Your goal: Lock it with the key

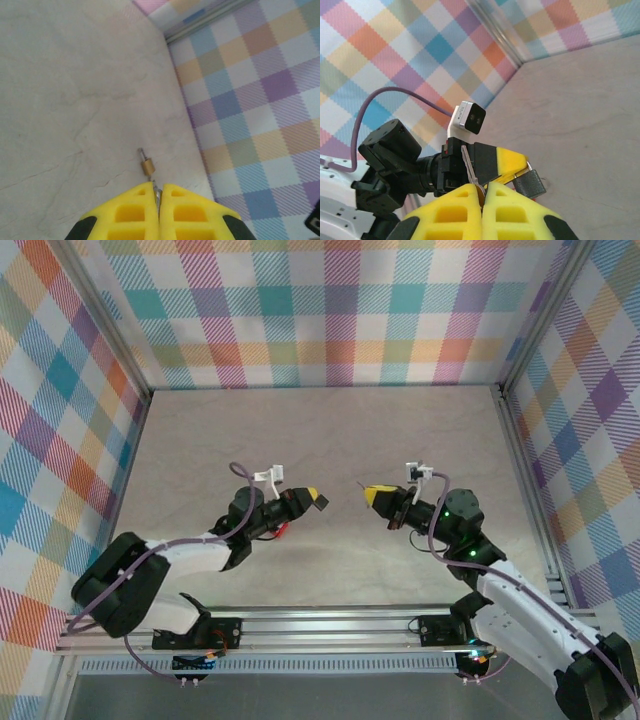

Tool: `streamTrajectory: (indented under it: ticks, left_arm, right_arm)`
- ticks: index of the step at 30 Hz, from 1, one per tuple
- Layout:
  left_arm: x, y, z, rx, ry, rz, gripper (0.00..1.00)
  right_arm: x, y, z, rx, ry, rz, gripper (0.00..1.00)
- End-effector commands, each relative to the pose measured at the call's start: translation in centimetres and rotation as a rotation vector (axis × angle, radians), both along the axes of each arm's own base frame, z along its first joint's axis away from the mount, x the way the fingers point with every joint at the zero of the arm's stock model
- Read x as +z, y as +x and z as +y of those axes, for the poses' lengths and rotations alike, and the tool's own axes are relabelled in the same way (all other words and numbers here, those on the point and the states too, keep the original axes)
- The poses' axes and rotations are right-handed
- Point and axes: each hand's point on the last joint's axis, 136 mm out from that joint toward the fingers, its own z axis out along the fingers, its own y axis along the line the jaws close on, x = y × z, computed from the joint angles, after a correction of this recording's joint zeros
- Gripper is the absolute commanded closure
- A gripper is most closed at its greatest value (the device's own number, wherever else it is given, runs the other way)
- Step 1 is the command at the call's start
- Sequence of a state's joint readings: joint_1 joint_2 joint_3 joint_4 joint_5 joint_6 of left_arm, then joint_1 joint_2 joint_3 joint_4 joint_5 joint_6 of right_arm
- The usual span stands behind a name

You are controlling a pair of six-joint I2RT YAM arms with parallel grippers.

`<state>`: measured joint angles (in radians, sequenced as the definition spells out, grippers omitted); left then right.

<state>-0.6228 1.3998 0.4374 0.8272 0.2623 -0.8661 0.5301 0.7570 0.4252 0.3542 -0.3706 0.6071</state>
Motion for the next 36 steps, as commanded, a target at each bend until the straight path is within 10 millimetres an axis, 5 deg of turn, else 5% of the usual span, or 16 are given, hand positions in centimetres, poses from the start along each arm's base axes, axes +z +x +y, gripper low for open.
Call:
streamTrajectory:
  ticks: [1,17,36]
  left_arm:
    - [0.7,1.0,-1.0,-0.04,0.017,-0.037,1.0]
    - [-7.7,3.4,-0.6,-0.024,0.384,0.154,1.0]
    - [-12.0,4.9,-1.6,-0.096,0.573,0.255,1.0]
  right_arm:
    - [-1.1,0.4,-1.0,-0.063,-0.078,0.022,1.0]
    - [-0.7,0.2,-1.5,-0.081,-0.084,0.003,1.0]
    - [-0.7,0.1,-1.4,-0.07,-0.09,0.005,1.0]
